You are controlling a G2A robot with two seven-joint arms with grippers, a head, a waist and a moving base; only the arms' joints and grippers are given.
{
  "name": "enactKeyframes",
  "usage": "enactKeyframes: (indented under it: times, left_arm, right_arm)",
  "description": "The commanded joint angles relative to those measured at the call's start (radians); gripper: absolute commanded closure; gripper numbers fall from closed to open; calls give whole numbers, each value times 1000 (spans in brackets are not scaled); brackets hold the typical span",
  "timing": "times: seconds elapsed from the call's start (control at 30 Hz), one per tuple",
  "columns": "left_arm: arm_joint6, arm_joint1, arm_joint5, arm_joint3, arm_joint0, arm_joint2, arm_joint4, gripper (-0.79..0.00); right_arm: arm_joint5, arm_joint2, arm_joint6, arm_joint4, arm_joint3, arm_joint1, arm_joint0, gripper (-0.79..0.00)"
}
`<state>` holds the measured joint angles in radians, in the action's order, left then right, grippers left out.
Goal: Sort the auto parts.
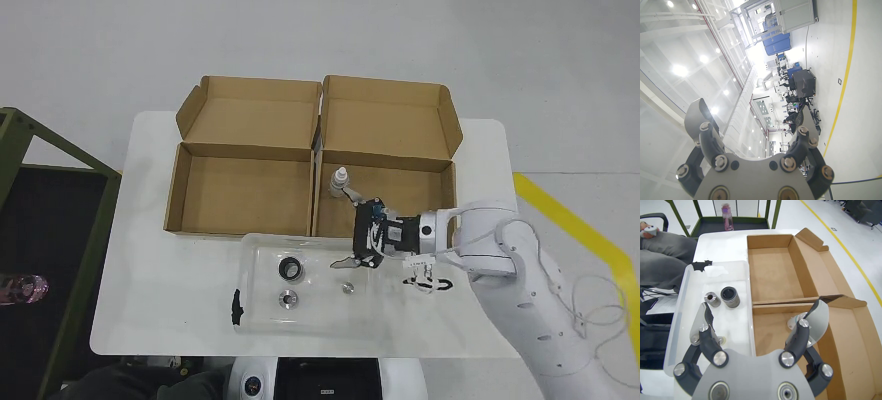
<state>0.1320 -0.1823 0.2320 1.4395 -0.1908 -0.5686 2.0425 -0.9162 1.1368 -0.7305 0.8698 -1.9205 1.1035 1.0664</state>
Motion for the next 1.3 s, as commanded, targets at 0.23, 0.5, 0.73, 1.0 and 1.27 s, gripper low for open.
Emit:
enactKeyframes:
  times: [0.23, 0.5, 0.73, 1.0, 1.27]
  left_arm:
    - [0, 0, 0, 0, 0, 0, 0, -785]
    - [0, 0, 0, 0, 0, 0, 0, -785]
    - [0, 0, 0, 0, 0, 0, 0, -785]
    - [0, 0, 0, 0, 0, 0, 0, -785]
    - [0, 0, 0, 0, 0, 0, 0, -785]
  right_arm:
    - [34, -53, -171, -16, -115, -21, 65, -785]
    - [51, -150, -225, 33, -133, -31, 81, -785]
    - [81, -194, -254, 97, -128, -41, 84, -785]
    - [117, -210, -290, 169, -122, -50, 85, -785]
    - [151, -255, -324, 225, -102, -51, 64, -785]
